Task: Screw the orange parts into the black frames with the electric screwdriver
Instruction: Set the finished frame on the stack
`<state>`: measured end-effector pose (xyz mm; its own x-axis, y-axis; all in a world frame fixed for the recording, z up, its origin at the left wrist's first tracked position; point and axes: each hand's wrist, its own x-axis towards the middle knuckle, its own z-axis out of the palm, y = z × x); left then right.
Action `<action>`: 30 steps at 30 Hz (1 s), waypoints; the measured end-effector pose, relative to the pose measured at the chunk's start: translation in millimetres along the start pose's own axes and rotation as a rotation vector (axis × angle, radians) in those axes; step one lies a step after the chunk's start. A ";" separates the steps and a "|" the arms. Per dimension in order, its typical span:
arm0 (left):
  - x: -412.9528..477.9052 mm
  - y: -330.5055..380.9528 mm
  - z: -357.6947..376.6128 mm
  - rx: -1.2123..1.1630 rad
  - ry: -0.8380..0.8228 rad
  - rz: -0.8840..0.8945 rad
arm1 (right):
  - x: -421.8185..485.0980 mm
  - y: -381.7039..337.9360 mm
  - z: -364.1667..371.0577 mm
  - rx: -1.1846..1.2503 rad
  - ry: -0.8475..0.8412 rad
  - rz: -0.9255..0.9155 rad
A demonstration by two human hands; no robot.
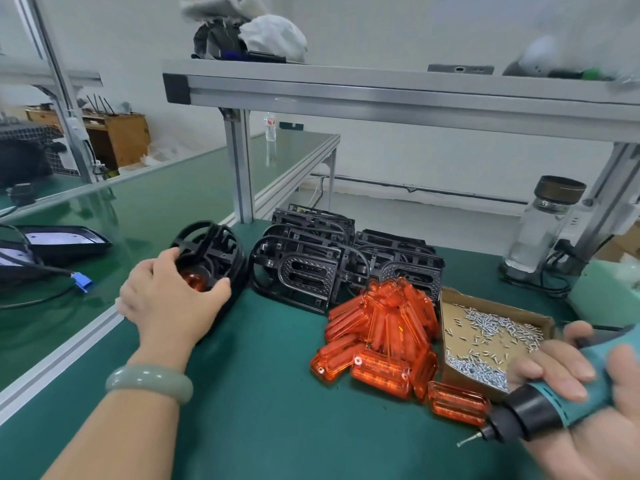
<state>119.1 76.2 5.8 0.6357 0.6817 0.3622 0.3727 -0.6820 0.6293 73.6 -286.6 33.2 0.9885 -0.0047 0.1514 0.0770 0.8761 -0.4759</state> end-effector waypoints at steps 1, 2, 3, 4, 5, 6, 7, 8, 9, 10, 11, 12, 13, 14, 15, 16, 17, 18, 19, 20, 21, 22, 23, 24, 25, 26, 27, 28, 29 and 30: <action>2.7 -1.9 2.6 0.017 -0.010 -0.029 | 3.1 -8.2 -28.4 0.081 -0.049 0.053; 3.9 -3.7 4.9 0.031 -0.028 -0.050 | 17.4 -15.1 -25.7 0.114 -0.100 0.094; 5.9 -5.8 8.4 0.040 -0.038 -0.054 | 4.4 -1.4 -35.8 0.214 -0.115 0.204; 8.0 -7.1 11.0 0.048 -0.044 -0.055 | -11.4 15.3 -46.0 0.257 -0.185 0.162; 10.5 -7.7 13.1 0.062 -0.051 -0.050 | -9.7 19.3 -48.0 0.270 -0.244 0.169; 13.6 -7.5 14.5 0.077 -0.059 -0.043 | -3.4 18.1 -42.5 0.253 -0.271 0.143; 16.3 -7.2 15.8 0.096 -0.070 -0.030 | -5.1 20.3 -45.1 0.245 -0.306 0.141; 18.0 -6.3 17.0 0.112 -0.083 -0.016 | -4.3 19.4 -51.9 0.288 -0.353 0.135; 19.0 -5.6 18.4 0.119 -0.091 0.003 | -0.9 17.2 -55.1 0.336 -0.386 0.149; 19.3 -4.8 20.0 0.119 -0.100 0.021 | -2.6 17.9 -50.5 0.368 -0.405 0.175; 19.8 -4.2 21.5 0.123 -0.107 0.039 | -1.8 18.3 -50.1 0.389 -0.443 0.176; 19.8 -4.0 22.5 0.131 -0.116 0.052 | -0.9 18.7 -48.3 0.366 -0.439 0.156; 20.3 -4.4 23.2 0.143 -0.127 0.064 | -0.6 19.2 -48.8 0.363 -0.440 0.139; 20.9 -5.2 23.3 0.154 -0.141 0.073 | -2.3 19.3 -46.5 0.367 -0.425 0.165; 21.4 -6.5 23.2 0.163 -0.151 0.080 | -3.3 19.1 -46.9 0.364 -0.415 0.159; 21.4 -8.2 22.9 0.171 -0.158 0.086 | -3.0 17.8 -46.3 0.379 -0.435 0.159; 20.5 -10.6 22.5 0.180 -0.158 0.093 | -1.9 16.0 -47.2 0.394 -0.451 0.160; 18.8 -13.1 22.0 0.187 -0.154 0.098 | -2.0 15.0 -47.4 0.400 -0.458 0.167; 16.6 -15.8 21.6 0.192 -0.147 0.100 | -2.6 15.2 -47.9 0.398 -0.453 0.163; 14.2 -18.2 21.3 0.193 -0.142 0.102 | -3.3 15.4 -47.1 0.400 -0.453 0.166; 12.4 -20.2 21.2 0.194 -0.138 0.104 | -3.6 15.5 -47.6 0.407 -0.458 0.166; 11.0 -21.6 21.3 0.198 -0.138 0.106 | -4.2 15.5 -47.3 0.409 -0.457 0.169; 10.2 -22.4 21.7 0.205 -0.140 0.108 | -4.6 15.6 -47.8 0.408 -0.460 0.165; 9.6 -22.9 22.4 0.214 -0.141 0.105 | -4.8 15.3 -47.7 0.410 -0.458 0.165; 8.5 -23.5 23.3 0.223 -0.138 0.095 | -4.7 15.0 -47.8 0.410 -0.453 0.166; 7.1 -24.3 24.3 0.233 -0.130 0.082 | -5.0 14.9 -47.8 0.406 -0.450 0.172; 5.2 -25.5 25.3 0.244 -0.122 0.070 | -5.0 14.7 -47.9 0.405 -0.452 0.176; 3.0 -26.9 26.4 0.258 -0.117 0.061 | -5.2 14.9 -48.0 0.406 -0.452 0.179; 1.1 -28.2 27.4 0.275 -0.115 0.057 | -5.5 15.1 -47.9 0.409 -0.450 0.179; -0.4 -29.2 28.6 0.297 -0.117 0.060 | -5.8 15.4 -47.6 0.411 -0.448 0.178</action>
<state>127.3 88.3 -32.3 0.7296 0.6144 0.3005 0.5022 -0.7795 0.3744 75.2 -296.0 -16.3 0.8239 0.2825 0.4914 -0.2280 0.9589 -0.1691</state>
